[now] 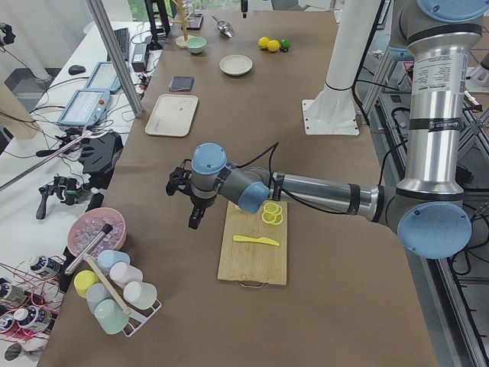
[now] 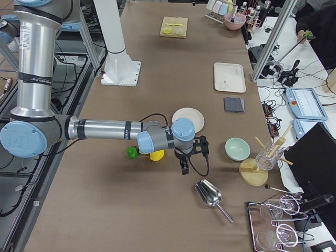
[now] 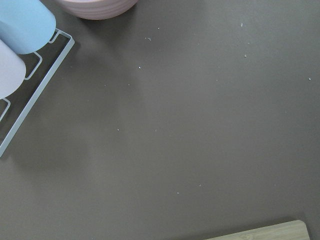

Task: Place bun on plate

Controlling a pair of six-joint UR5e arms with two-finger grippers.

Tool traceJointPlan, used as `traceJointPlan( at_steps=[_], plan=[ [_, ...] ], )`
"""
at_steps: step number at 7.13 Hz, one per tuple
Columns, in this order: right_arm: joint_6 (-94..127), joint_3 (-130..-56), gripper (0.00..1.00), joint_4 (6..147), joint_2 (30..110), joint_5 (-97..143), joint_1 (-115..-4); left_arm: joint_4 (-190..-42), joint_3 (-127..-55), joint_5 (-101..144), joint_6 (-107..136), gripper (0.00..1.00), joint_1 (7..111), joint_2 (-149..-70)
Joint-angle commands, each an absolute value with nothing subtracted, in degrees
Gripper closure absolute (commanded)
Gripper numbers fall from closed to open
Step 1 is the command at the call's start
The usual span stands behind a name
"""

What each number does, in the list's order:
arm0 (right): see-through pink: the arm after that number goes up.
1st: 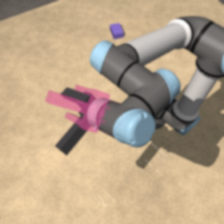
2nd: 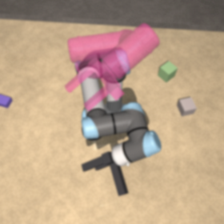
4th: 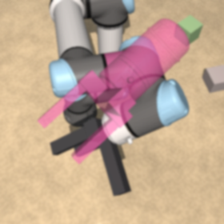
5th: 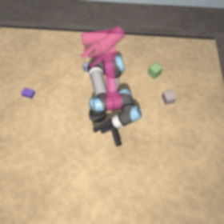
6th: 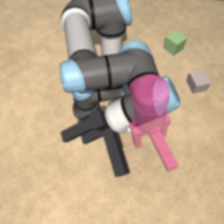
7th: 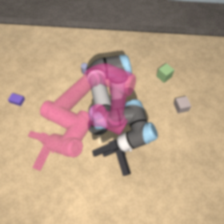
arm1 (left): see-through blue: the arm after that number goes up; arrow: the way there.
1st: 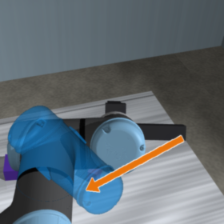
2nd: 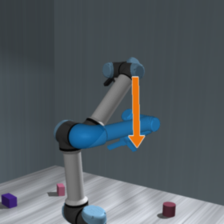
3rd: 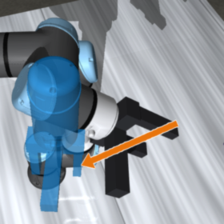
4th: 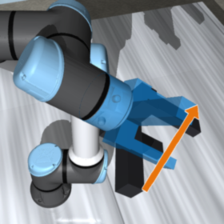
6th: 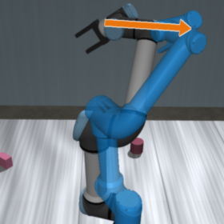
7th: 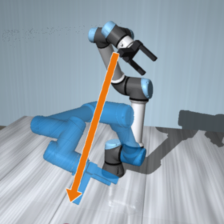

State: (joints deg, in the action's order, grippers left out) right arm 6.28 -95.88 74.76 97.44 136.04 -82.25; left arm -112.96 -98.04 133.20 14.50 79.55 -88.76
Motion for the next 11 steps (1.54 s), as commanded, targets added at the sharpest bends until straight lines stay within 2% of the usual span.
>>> traceJointPlan(
  at_steps=[1,5,7,8,10,11],
  plan=[
    [9.38,-95.71,0.00,74.71,96.16,136.66,-80.17,-113.03,-98.35,134.11,14.59,0.03,79.54,-88.33],
    [31.49,-93.01,0.02,69.91,85.63,138.78,-67.97,-113.20,-98.88,135.61,14.68,0.03,79.89,-87.02],
    [43.97,-83.98,0.06,52.22,82.97,138.78,-62.95,-113.29,-98.88,135.35,14.68,0.03,79.89,-87.01],
    [48.99,-81.76,0.08,46.12,82.88,138.34,-60.75,-113.20,-98.96,135.26,14.68,0.03,79.89,-87.01],
    [49.48,-79.81,0.17,45.26,82.88,137.99,-59.16,-113.29,-99.40,135.18,14.68,0.03,79.89,-87.01],
    [49.48,-79.37,0.25,45.18,82.97,138.08,-58.80,-113.29,-99.49,135.26,14.68,0.03,79.89,-87.01]
  ],
)
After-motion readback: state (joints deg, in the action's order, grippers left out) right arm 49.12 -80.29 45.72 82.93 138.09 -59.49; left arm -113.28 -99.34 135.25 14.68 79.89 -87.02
